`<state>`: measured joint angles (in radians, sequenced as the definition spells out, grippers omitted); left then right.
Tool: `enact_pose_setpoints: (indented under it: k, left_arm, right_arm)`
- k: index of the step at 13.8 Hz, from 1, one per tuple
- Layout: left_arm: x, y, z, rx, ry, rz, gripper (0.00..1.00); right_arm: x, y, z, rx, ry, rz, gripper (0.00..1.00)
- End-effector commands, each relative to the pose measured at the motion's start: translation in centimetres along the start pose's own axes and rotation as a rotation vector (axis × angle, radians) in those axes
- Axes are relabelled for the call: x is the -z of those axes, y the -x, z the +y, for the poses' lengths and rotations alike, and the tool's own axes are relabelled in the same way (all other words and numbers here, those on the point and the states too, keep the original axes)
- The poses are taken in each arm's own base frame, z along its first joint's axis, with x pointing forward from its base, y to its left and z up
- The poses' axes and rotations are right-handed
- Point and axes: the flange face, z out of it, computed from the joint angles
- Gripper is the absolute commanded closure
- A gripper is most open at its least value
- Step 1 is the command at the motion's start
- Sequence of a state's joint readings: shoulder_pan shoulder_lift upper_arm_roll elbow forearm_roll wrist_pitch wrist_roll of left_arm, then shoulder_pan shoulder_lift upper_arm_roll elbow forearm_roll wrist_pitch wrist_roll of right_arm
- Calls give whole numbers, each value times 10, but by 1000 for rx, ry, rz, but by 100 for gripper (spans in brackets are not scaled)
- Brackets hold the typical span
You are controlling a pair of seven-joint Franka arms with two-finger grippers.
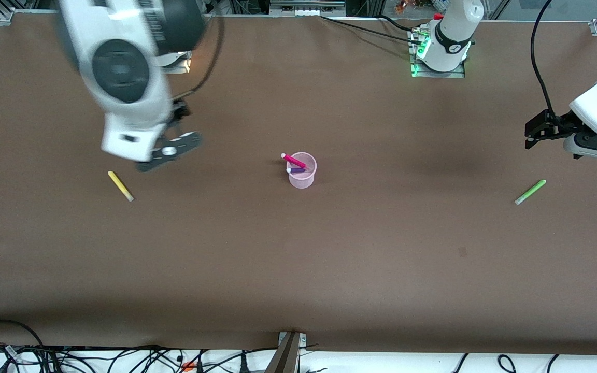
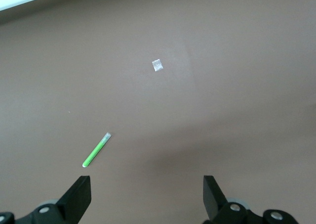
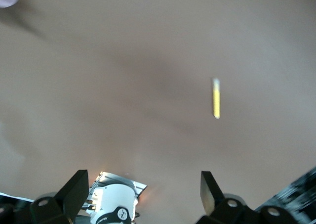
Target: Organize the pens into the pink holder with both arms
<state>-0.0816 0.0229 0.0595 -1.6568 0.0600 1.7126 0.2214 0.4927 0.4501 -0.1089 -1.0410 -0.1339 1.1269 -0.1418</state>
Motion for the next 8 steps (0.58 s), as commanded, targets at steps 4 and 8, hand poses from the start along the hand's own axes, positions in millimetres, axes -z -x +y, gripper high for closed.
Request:
enact_pose_setpoints:
  k: [4,8]
  left_arm:
    - [4,4,2,-7,-15,-5,0]
    - [5,5,2,-7,-15,-4,0]
  right_arm:
    - [-16,53,92,-169,-53,-4,1]
    - [-60,95,147,-246,-107,91,1]
